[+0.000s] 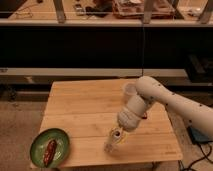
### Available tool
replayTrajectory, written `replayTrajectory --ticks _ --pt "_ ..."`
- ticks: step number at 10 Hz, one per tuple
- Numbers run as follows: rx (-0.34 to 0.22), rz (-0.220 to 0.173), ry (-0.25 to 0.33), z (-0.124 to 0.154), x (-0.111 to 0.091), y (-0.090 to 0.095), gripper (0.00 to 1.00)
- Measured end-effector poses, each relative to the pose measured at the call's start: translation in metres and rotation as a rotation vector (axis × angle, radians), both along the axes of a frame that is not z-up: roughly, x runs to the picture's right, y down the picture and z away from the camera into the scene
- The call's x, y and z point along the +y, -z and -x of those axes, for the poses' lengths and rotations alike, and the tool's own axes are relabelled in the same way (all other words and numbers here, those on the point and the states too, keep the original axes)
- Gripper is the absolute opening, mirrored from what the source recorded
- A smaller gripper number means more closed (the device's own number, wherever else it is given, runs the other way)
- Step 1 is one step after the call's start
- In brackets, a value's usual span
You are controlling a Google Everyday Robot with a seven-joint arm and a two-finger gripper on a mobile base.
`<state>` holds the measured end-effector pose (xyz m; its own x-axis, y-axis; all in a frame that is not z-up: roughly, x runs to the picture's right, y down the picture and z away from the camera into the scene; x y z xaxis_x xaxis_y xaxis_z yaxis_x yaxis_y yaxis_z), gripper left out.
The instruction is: Stand the bottle upright
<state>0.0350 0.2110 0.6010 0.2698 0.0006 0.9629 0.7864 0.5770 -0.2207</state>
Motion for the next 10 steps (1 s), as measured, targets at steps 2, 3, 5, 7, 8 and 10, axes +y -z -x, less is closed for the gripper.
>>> replayTrajectory --ticks 2,3,5,7,8,10 --pt "0.017 0.017 0.024 -0.001 0.001 -0.005 0.17" --pt "0.024 0.021 0.033 -0.002 0.000 -0.008 0.17" --pt "0.036 0.027 0.043 -0.001 -0.001 -0.012 0.17" --pt "0.040 0.033 0.047 0.000 -0.002 -0.014 0.17" --pt "0.039 0.037 0.047 0.000 -0.001 -0.015 0.17" --pt "0.038 0.041 0.045 0.002 -0.001 -0.016 0.17"
